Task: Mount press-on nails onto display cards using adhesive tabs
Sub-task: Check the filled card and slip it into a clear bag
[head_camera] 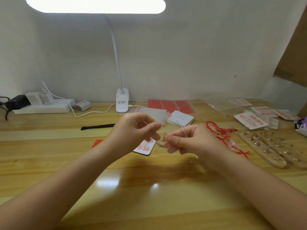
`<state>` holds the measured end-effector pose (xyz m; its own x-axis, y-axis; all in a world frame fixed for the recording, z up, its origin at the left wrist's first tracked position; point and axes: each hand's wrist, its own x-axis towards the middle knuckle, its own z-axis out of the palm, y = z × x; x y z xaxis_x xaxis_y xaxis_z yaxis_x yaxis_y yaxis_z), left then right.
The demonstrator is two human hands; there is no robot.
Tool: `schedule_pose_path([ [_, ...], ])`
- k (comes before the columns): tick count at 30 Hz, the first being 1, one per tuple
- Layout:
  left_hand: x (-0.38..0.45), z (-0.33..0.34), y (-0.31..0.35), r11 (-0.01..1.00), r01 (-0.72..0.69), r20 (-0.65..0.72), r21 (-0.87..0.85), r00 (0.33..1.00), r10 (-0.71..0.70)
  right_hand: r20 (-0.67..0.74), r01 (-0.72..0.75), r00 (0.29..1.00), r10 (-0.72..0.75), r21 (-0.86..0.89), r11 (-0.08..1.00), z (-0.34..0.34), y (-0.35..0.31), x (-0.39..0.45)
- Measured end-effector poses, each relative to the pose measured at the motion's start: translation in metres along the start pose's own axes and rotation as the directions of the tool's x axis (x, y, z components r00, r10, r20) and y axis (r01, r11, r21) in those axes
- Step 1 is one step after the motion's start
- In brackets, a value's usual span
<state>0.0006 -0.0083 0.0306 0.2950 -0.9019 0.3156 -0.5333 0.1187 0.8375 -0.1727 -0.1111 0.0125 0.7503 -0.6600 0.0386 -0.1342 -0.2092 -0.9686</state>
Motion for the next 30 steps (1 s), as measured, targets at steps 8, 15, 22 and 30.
schedule_pose_path([
  [8,0.01,-0.017,-0.034,0.35,0.274,-0.104,0.896,0.895,-0.434,-0.106,-0.062,0.991,0.081,0.172,0.983,0.005,0.014,0.005],
  [15,0.012,-0.008,-0.046,0.387,0.246,-0.105,0.889,0.931,-0.35,-0.146,-0.011,0.988,0.046,0.233,0.972,0.009,0.02,0.005],
  [22,0.012,-0.009,-0.044,0.816,0.394,-0.191,0.422,0.919,-0.345,-0.175,0.039,0.985,-0.007,0.178,0.983,0.01,0.022,0.004],
  [30,0.013,-0.019,-0.029,0.92,0.19,-0.174,-0.343,0.949,-0.261,-0.135,0.109,0.987,-0.082,0.207,0.972,0.005,0.023,0.006],
])
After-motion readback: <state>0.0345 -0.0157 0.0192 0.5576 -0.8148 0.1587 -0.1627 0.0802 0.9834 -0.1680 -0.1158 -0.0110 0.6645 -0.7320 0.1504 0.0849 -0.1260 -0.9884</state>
